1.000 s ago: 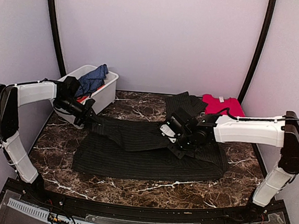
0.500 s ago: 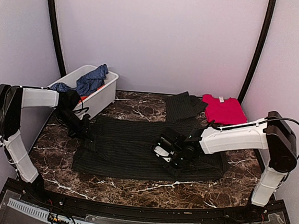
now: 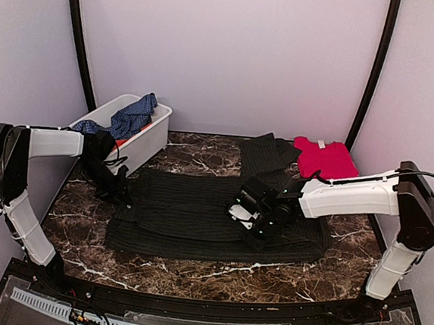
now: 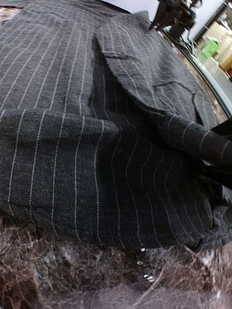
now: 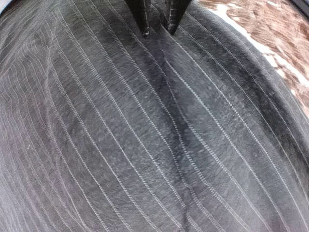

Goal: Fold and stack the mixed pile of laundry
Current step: Adjust the 1/3-folded shirt at the center of the board.

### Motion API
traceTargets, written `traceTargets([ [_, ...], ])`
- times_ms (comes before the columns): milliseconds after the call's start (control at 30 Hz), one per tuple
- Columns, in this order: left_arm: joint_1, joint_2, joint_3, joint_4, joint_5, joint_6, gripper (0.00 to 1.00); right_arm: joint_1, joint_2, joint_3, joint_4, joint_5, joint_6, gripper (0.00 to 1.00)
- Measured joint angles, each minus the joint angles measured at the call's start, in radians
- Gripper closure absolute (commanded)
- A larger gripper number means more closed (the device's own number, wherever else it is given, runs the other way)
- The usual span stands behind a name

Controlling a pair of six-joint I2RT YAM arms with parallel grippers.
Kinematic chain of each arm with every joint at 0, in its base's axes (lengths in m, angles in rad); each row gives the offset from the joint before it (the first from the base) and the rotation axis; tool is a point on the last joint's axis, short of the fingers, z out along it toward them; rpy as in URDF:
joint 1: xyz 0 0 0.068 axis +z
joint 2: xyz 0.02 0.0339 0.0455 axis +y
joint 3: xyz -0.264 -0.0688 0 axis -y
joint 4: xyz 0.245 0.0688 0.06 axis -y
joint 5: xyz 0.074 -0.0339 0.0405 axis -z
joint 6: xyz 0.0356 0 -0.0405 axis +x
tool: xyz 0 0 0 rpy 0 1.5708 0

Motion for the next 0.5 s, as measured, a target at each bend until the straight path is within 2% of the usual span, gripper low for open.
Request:
traceTargets([
  [67,-0.002,-0.003,-0.007,0.0,-0.013,0.012,0.61,0.0,0.0,0.0,-0.009,-0.022,0.005,0.48],
  [167,-0.012,-0.032,-0.009,0.003,-0.031,0.02,0.56,-0.001,-0.018,-0.001,-0.027,-0.056,0.007,0.43],
  [233,-0.024,-0.08,-0.008,0.01,-0.046,0.029,0.55,-0.007,-0.053,0.0,-0.037,-0.079,0.019,0.47],
  [300,-0.048,-0.137,-0.005,0.026,-0.064,0.035,0.56,-0.022,-0.113,0.003,-0.045,-0.108,0.037,0.57],
  [400,-0.107,-0.172,0.02,0.043,-0.099,0.048,0.63,-0.073,-0.184,0.016,-0.045,-0.138,0.084,0.71],
  [500,-0.174,-0.138,0.058,0.074,-0.152,0.061,0.69,-0.143,-0.189,0.025,-0.049,-0.137,0.138,0.76],
])
